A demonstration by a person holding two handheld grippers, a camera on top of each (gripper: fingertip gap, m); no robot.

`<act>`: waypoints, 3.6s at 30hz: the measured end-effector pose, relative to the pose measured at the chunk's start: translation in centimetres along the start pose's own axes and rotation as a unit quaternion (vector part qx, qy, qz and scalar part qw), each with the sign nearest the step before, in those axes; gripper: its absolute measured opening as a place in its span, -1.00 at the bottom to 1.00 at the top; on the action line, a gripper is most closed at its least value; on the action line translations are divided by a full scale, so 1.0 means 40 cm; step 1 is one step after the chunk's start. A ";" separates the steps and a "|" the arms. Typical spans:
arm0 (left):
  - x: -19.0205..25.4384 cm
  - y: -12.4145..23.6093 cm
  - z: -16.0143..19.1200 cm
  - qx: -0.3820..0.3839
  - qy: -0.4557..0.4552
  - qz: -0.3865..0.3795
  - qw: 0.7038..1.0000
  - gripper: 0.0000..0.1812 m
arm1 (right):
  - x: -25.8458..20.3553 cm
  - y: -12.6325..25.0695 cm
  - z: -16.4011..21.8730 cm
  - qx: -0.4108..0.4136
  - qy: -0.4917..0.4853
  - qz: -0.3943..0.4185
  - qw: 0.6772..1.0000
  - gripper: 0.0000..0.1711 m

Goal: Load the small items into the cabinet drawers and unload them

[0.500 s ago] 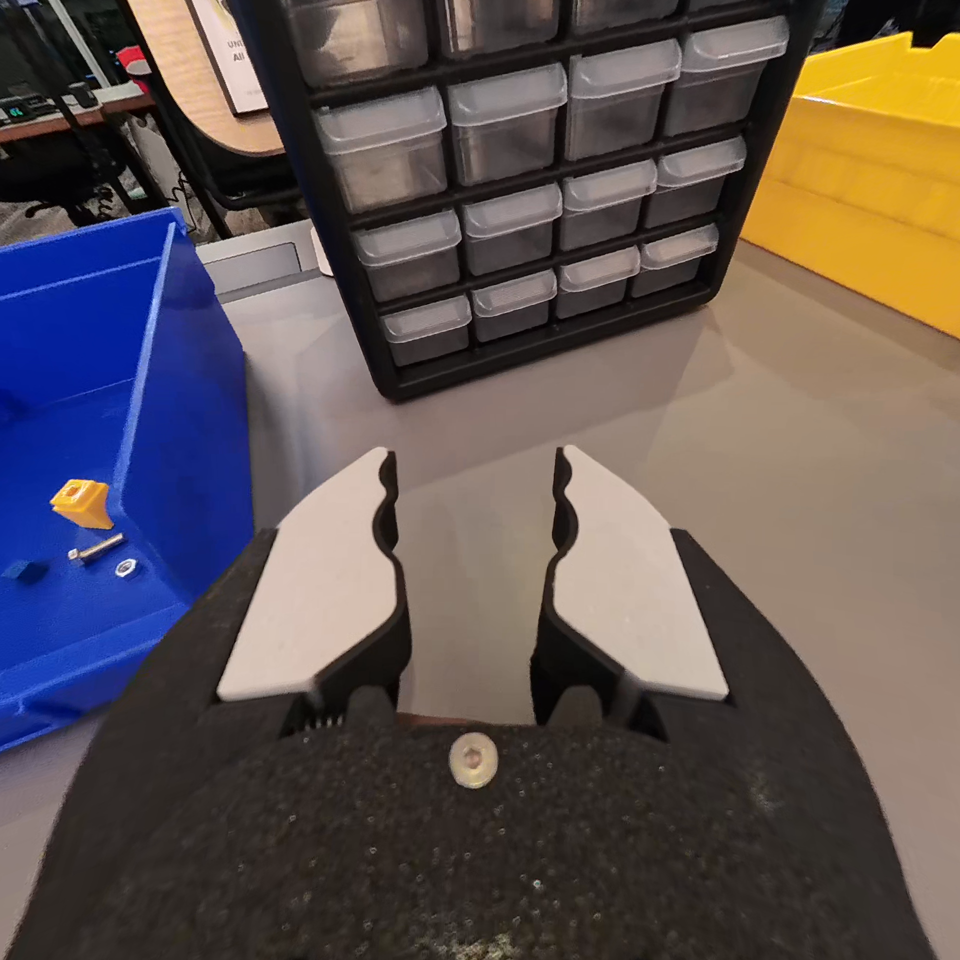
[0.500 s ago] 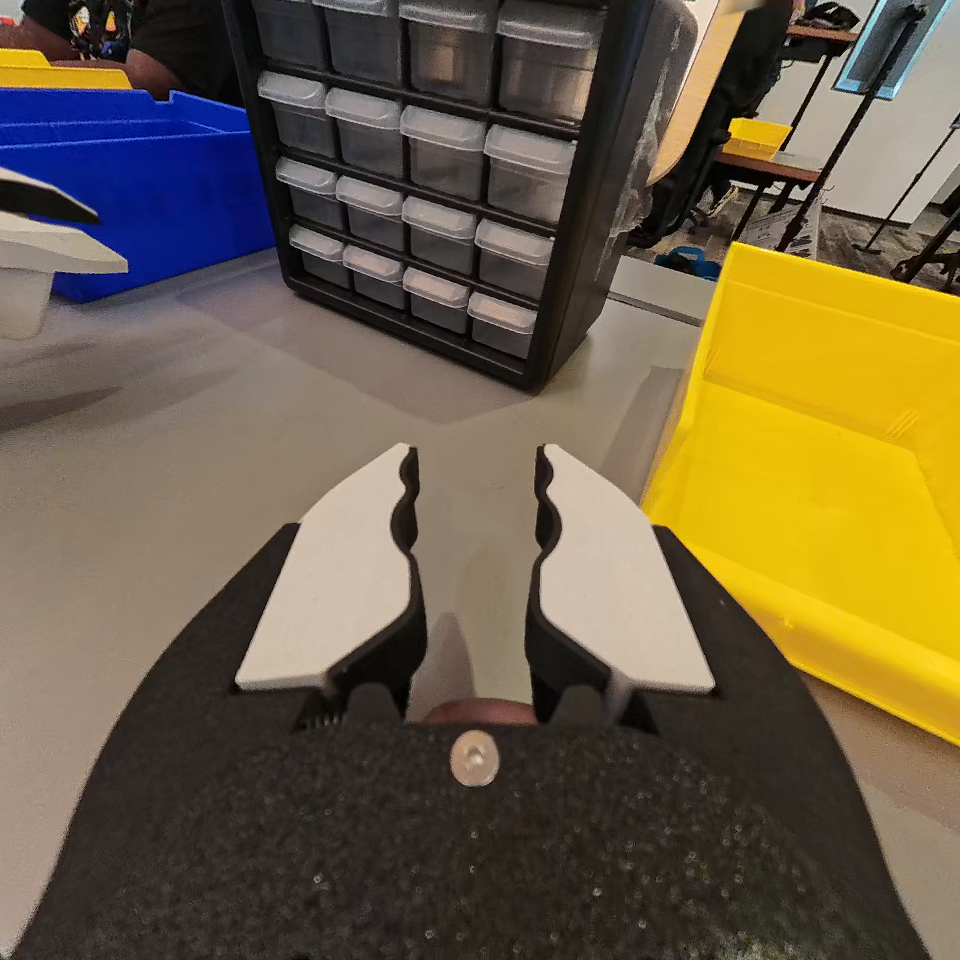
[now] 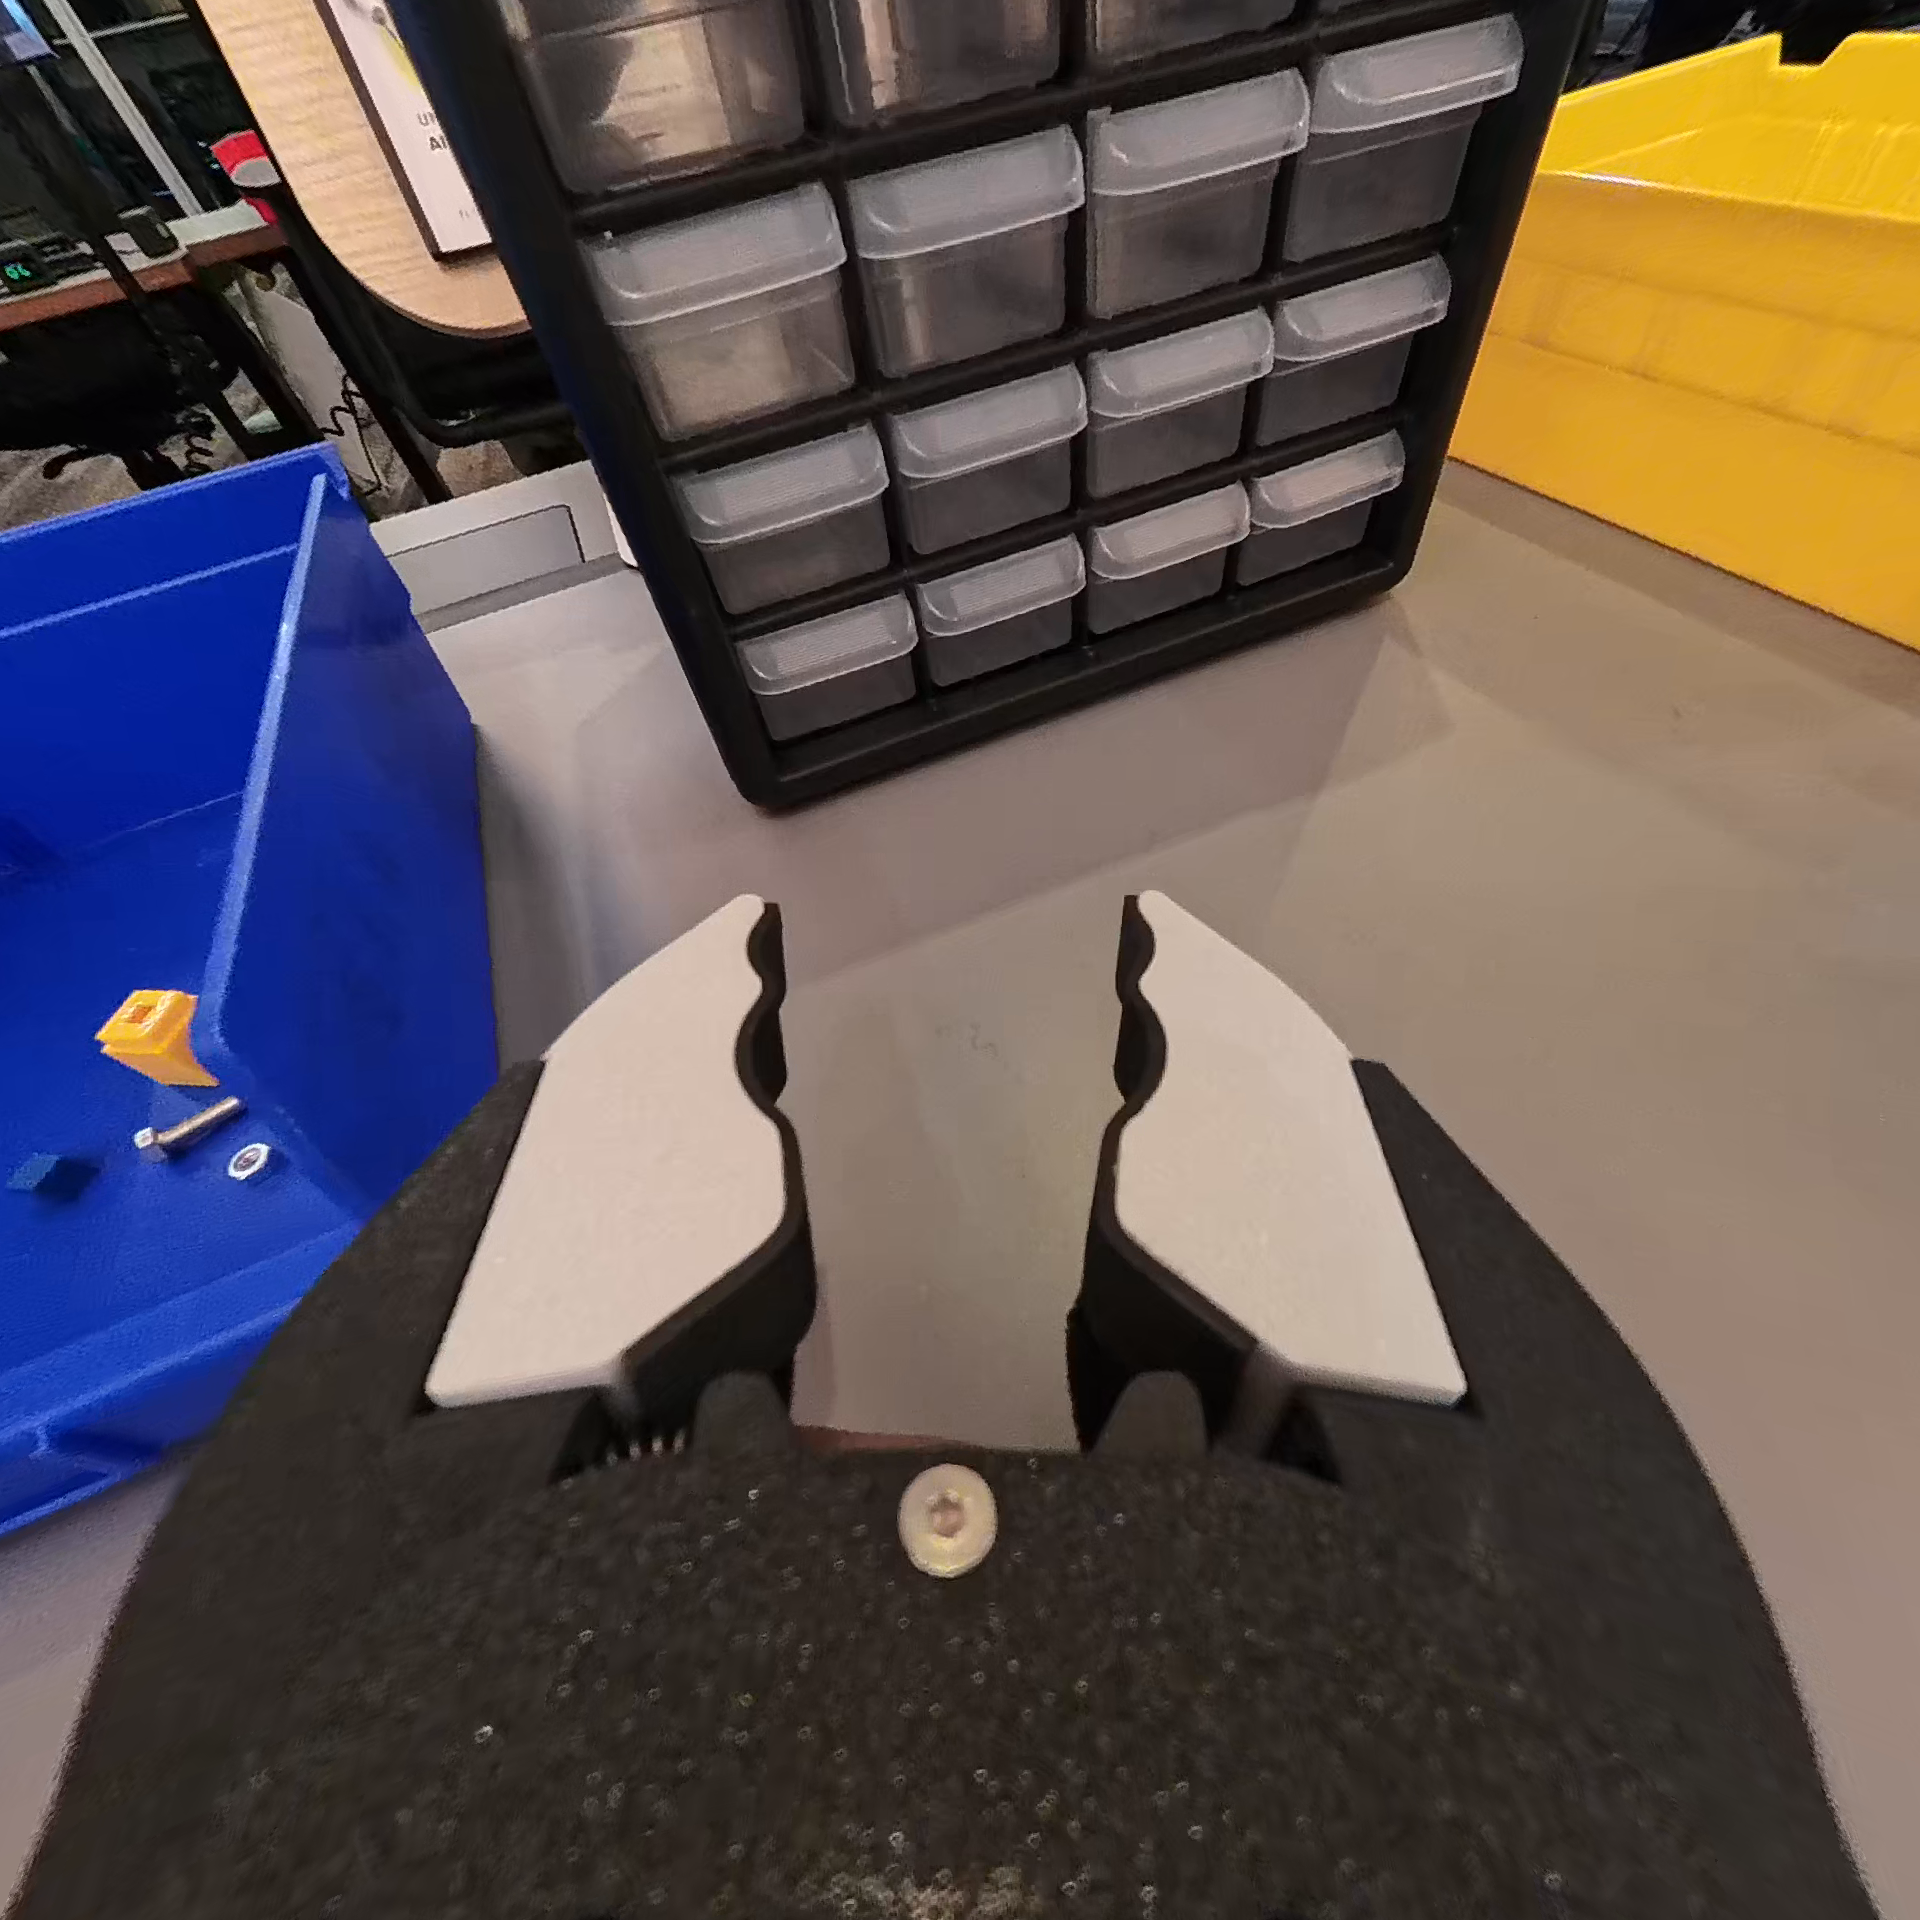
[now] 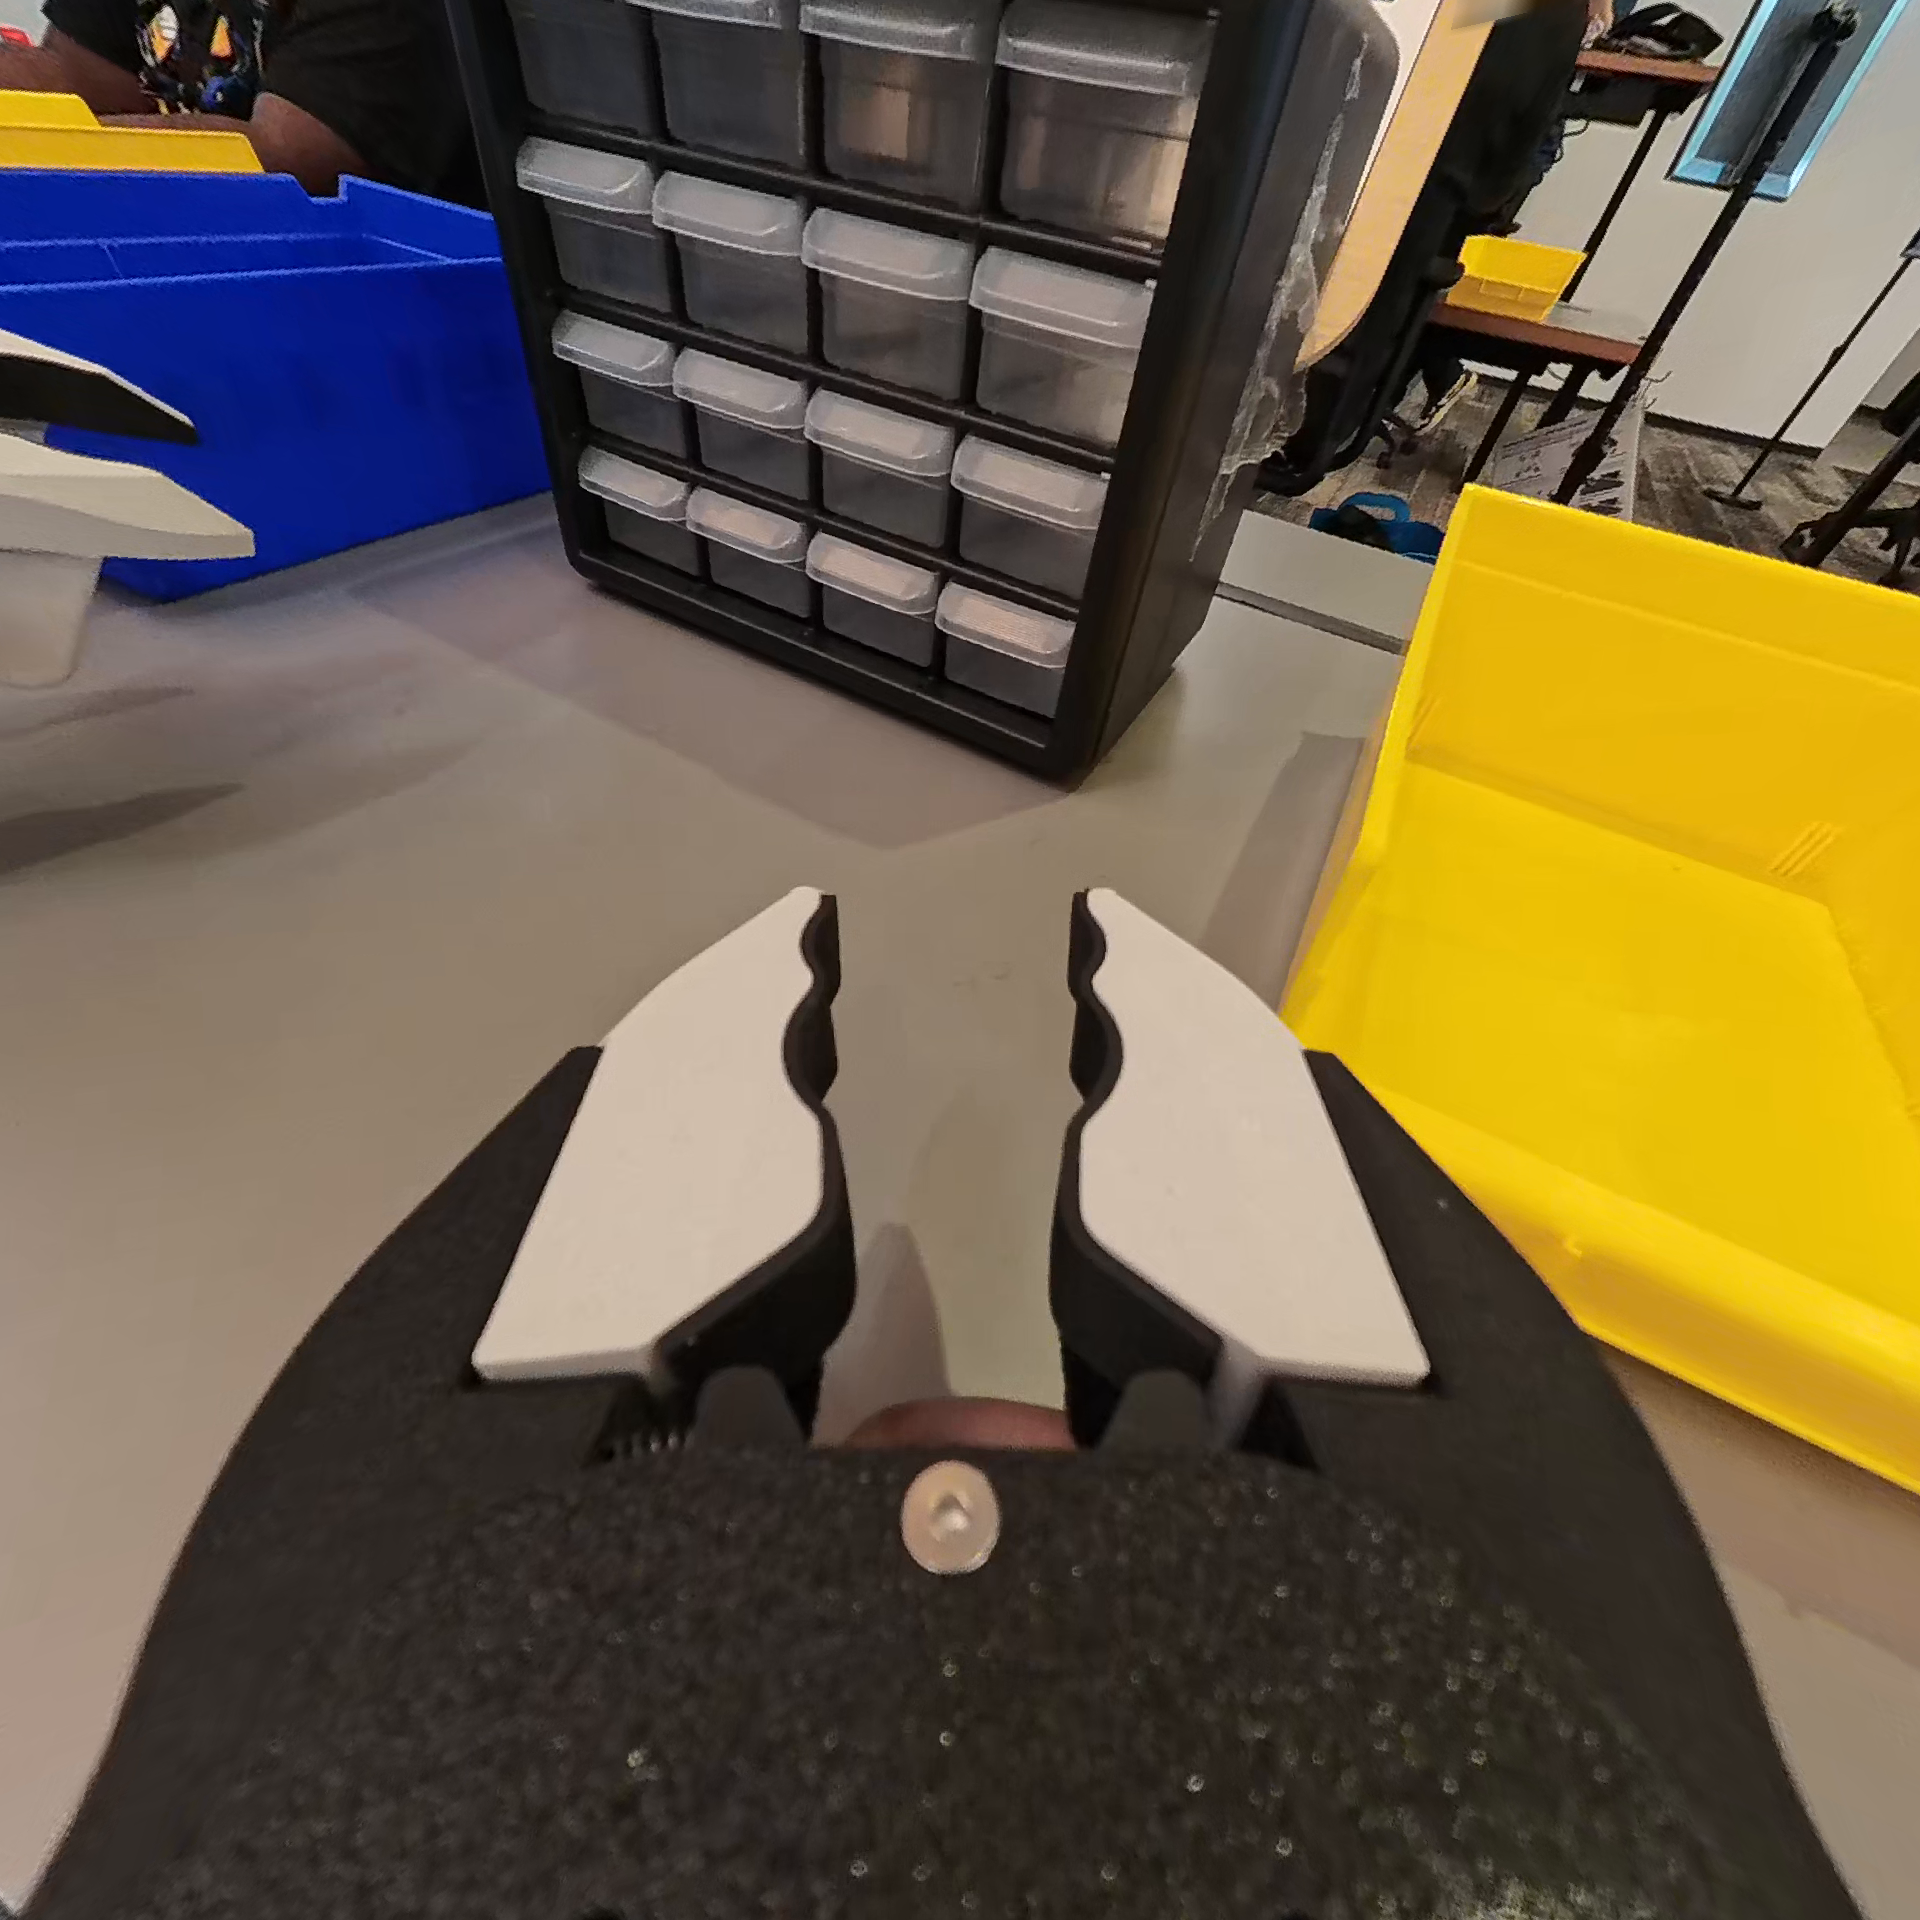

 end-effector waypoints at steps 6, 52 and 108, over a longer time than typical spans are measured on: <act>-0.006 -0.001 0.004 -0.004 0.002 -0.005 1.000 -0.33 | -0.002 -0.001 0.000 -0.001 0.002 0.000 1.000 -0.51; 0.042 -0.071 -0.062 0.004 -0.242 -0.143 0.960 -0.39 | -0.012 -0.004 0.003 -0.007 0.014 -0.002 1.000 -0.51; 0.020 -0.040 -0.228 0.096 -0.357 -0.279 0.886 -0.75 | -0.103 -0.136 -0.113 0.017 -0.003 -0.025 1.000 -0.26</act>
Point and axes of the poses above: each gripper's, where its closed fingertips meet, y back along the fingers, z out of its underside, x = y × z across the jaws, the point moved 2 cm from there along y, back along the fingers, and after that the axes turned 5 degrees about -x, right-handed, at the moved point
